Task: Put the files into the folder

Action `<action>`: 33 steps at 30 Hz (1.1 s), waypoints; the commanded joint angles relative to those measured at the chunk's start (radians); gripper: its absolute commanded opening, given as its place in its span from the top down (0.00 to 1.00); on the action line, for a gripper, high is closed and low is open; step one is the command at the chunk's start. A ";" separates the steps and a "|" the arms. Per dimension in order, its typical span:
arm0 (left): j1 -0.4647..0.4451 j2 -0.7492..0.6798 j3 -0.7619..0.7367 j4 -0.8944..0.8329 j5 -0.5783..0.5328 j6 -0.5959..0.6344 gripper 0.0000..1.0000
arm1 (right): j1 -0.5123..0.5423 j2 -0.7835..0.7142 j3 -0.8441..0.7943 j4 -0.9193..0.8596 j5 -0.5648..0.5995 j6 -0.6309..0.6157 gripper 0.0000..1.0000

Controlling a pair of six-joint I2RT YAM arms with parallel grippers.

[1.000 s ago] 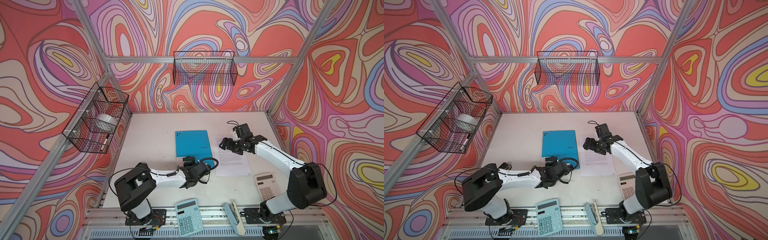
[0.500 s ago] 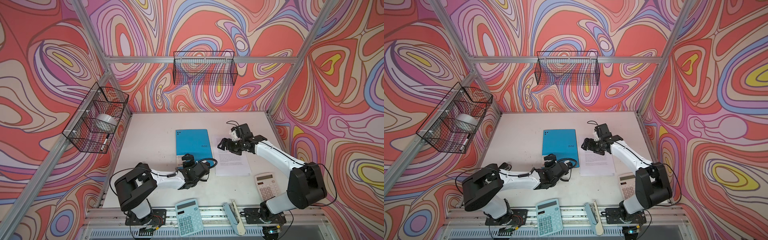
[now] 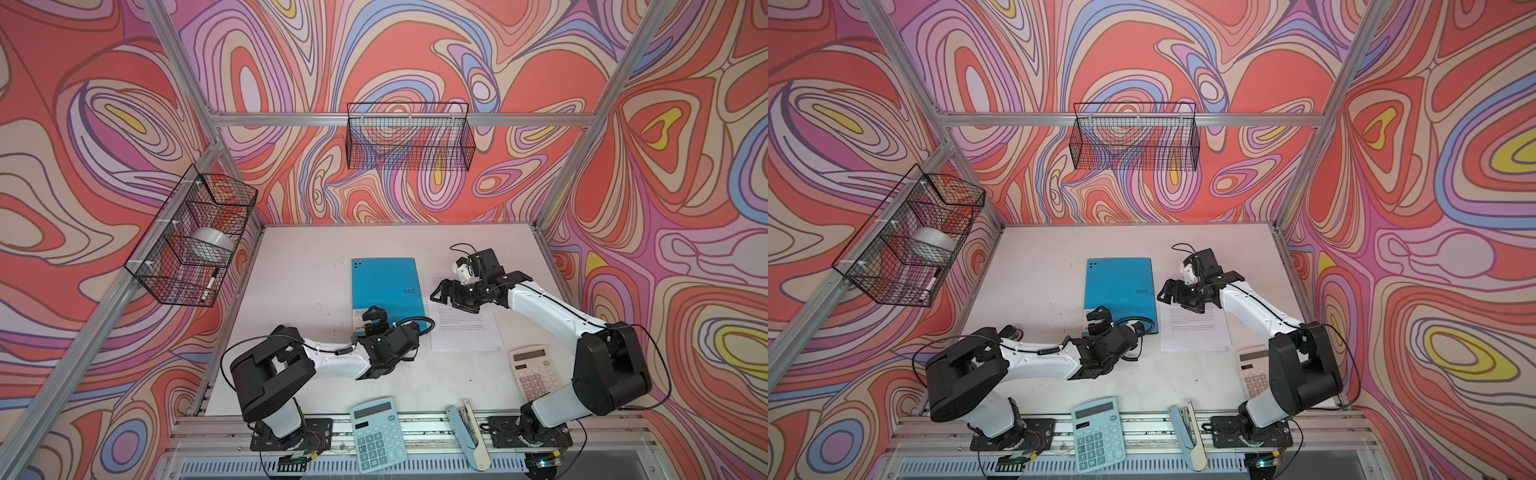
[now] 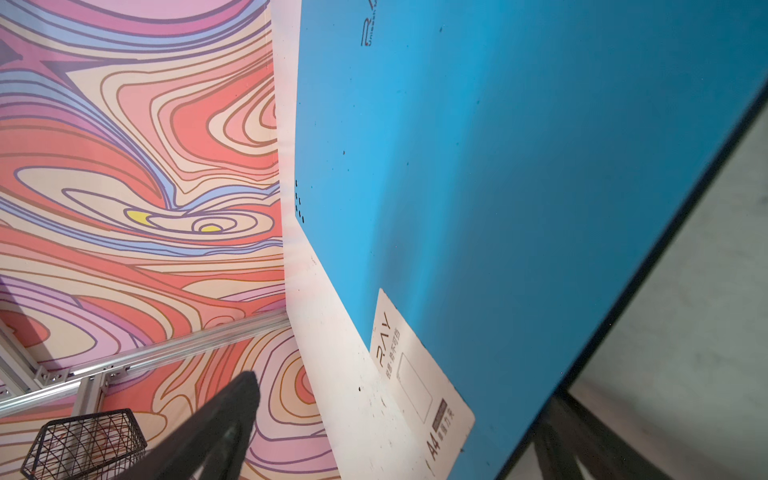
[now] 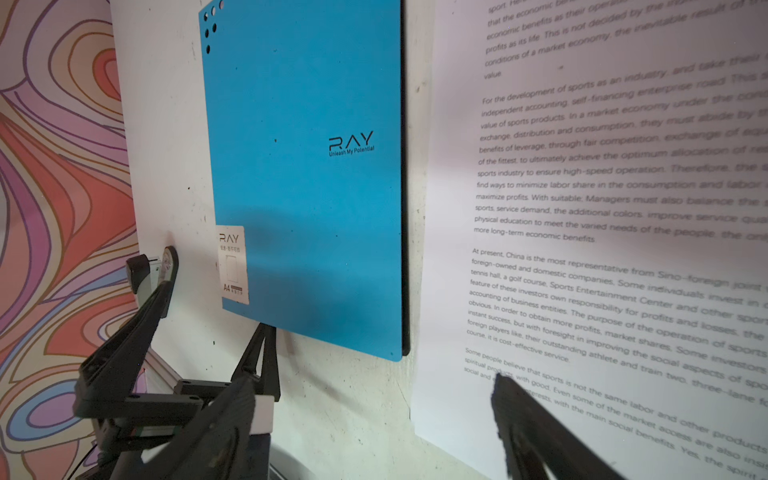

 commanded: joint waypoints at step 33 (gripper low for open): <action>0.064 -0.052 0.043 -0.077 -0.037 -0.124 0.00 | 0.004 0.225 -0.059 0.288 -0.307 0.075 0.07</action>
